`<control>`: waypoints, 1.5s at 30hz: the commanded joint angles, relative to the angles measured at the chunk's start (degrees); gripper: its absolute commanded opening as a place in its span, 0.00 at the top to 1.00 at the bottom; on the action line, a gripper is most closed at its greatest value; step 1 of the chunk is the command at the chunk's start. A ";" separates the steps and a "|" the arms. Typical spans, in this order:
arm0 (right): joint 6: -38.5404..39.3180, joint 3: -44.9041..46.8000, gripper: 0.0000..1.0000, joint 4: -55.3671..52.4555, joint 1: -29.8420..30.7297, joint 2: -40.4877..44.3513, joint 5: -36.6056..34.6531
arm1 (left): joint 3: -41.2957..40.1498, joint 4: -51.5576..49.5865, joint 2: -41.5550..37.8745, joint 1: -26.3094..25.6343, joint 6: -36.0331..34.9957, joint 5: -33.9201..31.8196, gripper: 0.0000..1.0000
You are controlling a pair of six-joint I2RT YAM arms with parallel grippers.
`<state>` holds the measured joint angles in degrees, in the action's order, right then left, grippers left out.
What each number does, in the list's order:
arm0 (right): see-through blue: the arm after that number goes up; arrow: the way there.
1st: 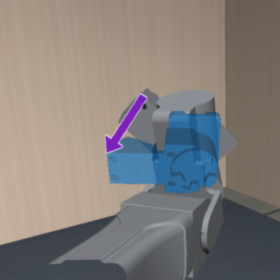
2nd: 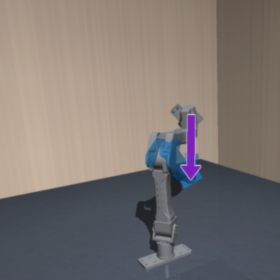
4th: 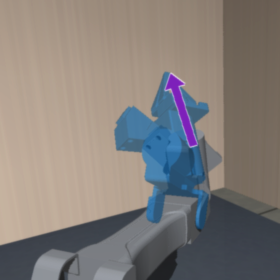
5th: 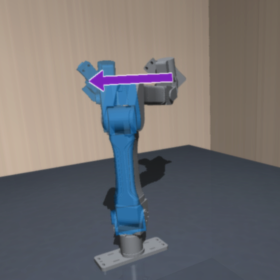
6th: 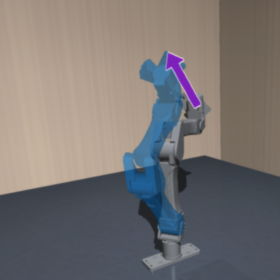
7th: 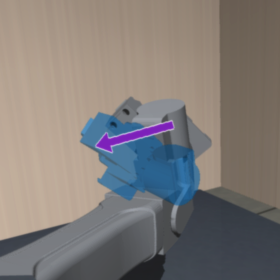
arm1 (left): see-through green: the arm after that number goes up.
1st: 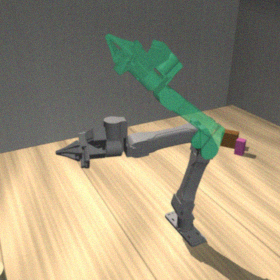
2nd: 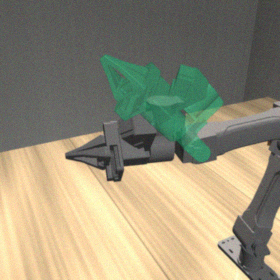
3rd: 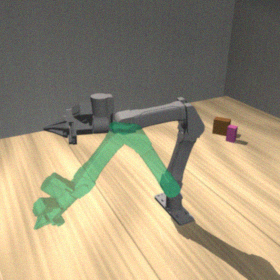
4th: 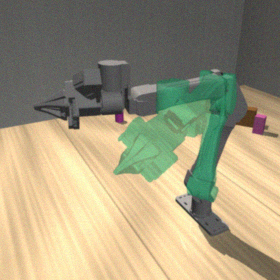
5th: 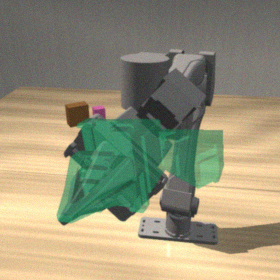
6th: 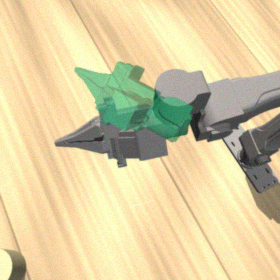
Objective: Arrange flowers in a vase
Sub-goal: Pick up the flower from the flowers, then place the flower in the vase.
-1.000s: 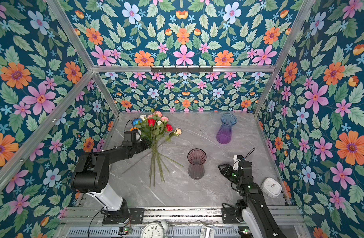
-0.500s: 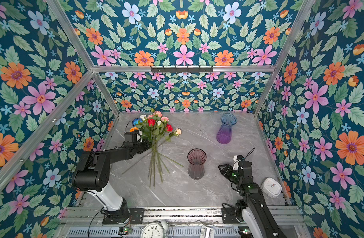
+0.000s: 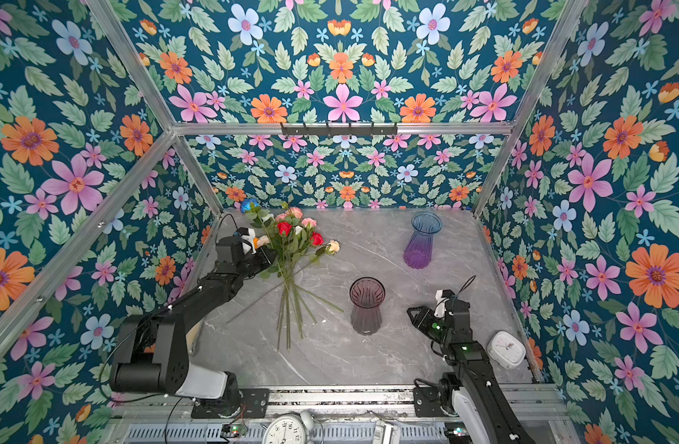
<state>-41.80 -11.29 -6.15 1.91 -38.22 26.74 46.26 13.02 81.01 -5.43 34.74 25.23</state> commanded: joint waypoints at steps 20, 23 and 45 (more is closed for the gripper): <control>-0.05 0.21 0.55 0.71 0.02 0.36 -0.13 | 17.06 23.52 -12.36 -30.86 -0.07 6.93 1.00; -0.05 0.21 0.55 0.70 0.02 0.38 -0.13 | 18.75 26.76 -9.76 -35.16 -3.80 5.89 1.00; -0.08 0.57 0.55 0.26 0.02 1.99 -0.29 | 26.12 37.51 2.30 -40.48 -14.99 7.54 1.00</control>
<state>-41.78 -10.76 -6.22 1.91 -36.32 26.76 72.03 48.25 83.05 -45.87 20.64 31.88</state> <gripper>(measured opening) 0.454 0.059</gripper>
